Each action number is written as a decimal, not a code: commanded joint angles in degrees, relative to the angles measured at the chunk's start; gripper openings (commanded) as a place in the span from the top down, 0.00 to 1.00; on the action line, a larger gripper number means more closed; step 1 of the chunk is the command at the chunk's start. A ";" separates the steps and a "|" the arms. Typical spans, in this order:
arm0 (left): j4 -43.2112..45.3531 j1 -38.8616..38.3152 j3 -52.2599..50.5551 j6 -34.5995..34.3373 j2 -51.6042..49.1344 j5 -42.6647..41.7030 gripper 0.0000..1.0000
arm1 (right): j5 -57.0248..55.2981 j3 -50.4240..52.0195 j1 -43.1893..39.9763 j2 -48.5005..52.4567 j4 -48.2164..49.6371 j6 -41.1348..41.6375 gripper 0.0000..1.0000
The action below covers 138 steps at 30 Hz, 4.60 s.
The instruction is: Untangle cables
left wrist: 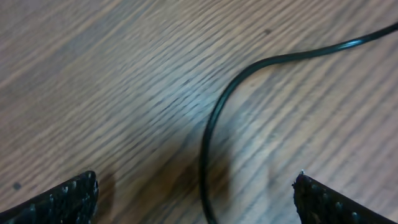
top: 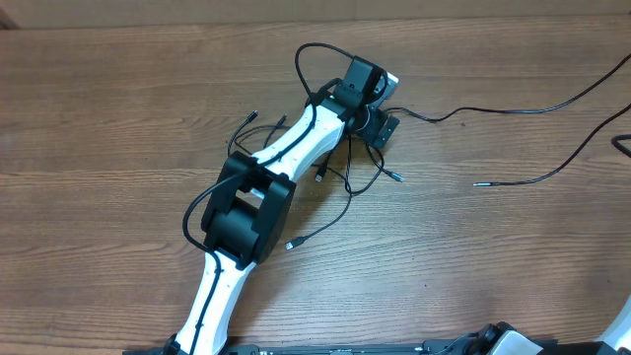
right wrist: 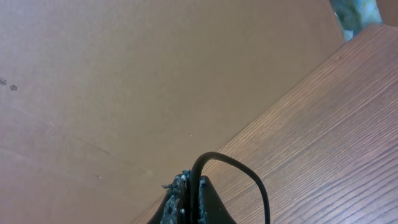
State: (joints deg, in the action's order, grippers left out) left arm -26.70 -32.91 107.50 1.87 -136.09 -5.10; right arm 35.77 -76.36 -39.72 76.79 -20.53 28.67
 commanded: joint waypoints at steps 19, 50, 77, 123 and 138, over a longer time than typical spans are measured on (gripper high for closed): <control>-2.60 0.09 0.24 -3.76 -2.27 0.61 0.14 | 0.37 -1.49 0.13 0.00 -1.29 -1.79 0.96; -2.21 0.63 1.14 -4.72 17.79 8.46 0.96 | 0.39 -1.46 0.13 0.00 -9.66 -5.27 0.96; -24.83 0.74 1.14 -2.91 24.50 34.91 0.96 | 17.00 -0.90 5.66 0.00 -15.78 -23.19 0.96; 0.68 0.39 1.97 2.03 23.98 -49.86 0.96 | 23.82 -0.90 22.05 1.42 -22.21 -46.58 0.96; -1.81 0.11 1.97 7.10 23.98 -53.24 0.96 | 24.41 -0.90 24.44 3.72 -22.69 -62.73 0.96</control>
State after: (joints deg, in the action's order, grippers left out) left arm -27.55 -32.58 108.29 6.07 -112.03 -56.62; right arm 59.68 -76.36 -16.78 80.42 -43.29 -27.77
